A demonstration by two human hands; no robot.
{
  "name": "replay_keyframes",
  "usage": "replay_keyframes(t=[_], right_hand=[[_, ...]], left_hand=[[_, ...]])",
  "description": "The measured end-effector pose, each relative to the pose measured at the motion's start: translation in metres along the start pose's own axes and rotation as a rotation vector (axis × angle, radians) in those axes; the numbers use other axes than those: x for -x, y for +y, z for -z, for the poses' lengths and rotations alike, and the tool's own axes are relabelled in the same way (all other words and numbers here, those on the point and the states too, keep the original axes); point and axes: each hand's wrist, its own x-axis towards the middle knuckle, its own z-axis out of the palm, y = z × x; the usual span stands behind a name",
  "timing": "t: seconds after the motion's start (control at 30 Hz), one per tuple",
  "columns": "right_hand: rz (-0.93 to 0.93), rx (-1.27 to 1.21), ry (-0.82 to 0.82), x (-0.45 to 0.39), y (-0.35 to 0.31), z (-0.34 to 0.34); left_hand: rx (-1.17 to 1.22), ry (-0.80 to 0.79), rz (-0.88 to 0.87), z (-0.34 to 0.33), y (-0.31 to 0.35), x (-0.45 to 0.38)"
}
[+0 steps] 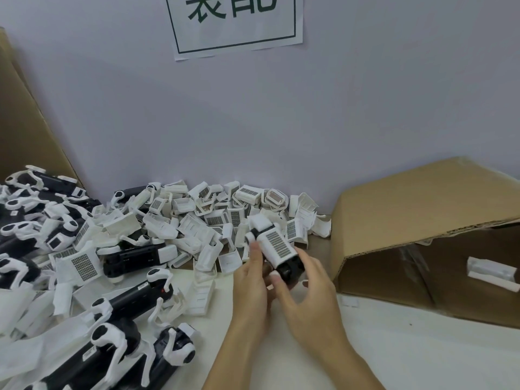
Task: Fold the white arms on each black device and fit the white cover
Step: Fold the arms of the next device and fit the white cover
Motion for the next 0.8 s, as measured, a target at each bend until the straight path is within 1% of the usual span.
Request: replay_keyframes(t=[0.07, 0.1, 0.13, 0.2, 0.27, 0.3, 0.33, 0.37, 0.43, 0.47, 0.5, 0.53, 0.6, 0.7, 0.8], right_hand=[[-0.049, -0.065, 0.099, -0.002, -0.001, 0.004], [-0.084, -0.119, 0.142, -0.003, -0.002, 0.005], [-0.124, -0.174, 0.172, -0.004, -0.002, 0.006], [-0.206, -0.273, 0.194, -0.008, -0.001, 0.010], [-0.295, -0.379, 0.161, -0.011, -0.001, 0.014], [-0.340, -0.430, 0.136, -0.012, -0.001, 0.016], [-0.383, -0.473, 0.108, -0.013, -0.002, 0.019], [-0.421, -0.512, 0.079, -0.014, -0.004, 0.021], [-0.459, -0.556, 0.018, -0.014, -0.007, 0.022], [-0.460, -0.545, -0.010, -0.014, -0.008, 0.022], [-0.457, -0.522, -0.032, -0.014, -0.009, 0.021], [-0.452, -0.504, -0.046, -0.013, -0.009, 0.021], [-0.434, -0.495, -0.071, -0.013, -0.009, 0.021], [-0.401, -0.494, -0.106, -0.013, -0.007, 0.020], [-0.405, -0.586, -0.124, -0.013, -0.004, 0.019]], left_hand=[[-0.058, -0.046, -0.023, -0.002, -0.001, 0.001], [-0.079, -0.039, -0.056, -0.001, -0.001, 0.001], [-0.096, 0.004, -0.095, 0.001, -0.001, 0.001], [-0.176, 0.207, -0.165, 0.007, 0.000, 0.000], [-0.238, 0.426, -0.217, 0.015, 0.003, -0.003], [-0.228, 0.468, -0.229, 0.018, 0.004, -0.005], [-0.178, 0.454, -0.235, 0.021, 0.006, -0.006], [-0.089, 0.382, -0.215, 0.021, 0.009, -0.007], [0.104, 0.161, -0.092, 0.018, 0.013, -0.006], [0.141, 0.062, -0.050, 0.017, 0.012, -0.006], [0.127, -0.011, -0.036, 0.016, 0.012, -0.005], [0.091, -0.042, -0.045, 0.016, 0.010, -0.004], [0.045, -0.007, -0.082, 0.018, 0.008, -0.003], [0.077, 0.031, -0.087, 0.020, 0.008, -0.004], [0.104, 0.059, -0.097, 0.021, 0.009, -0.004]])
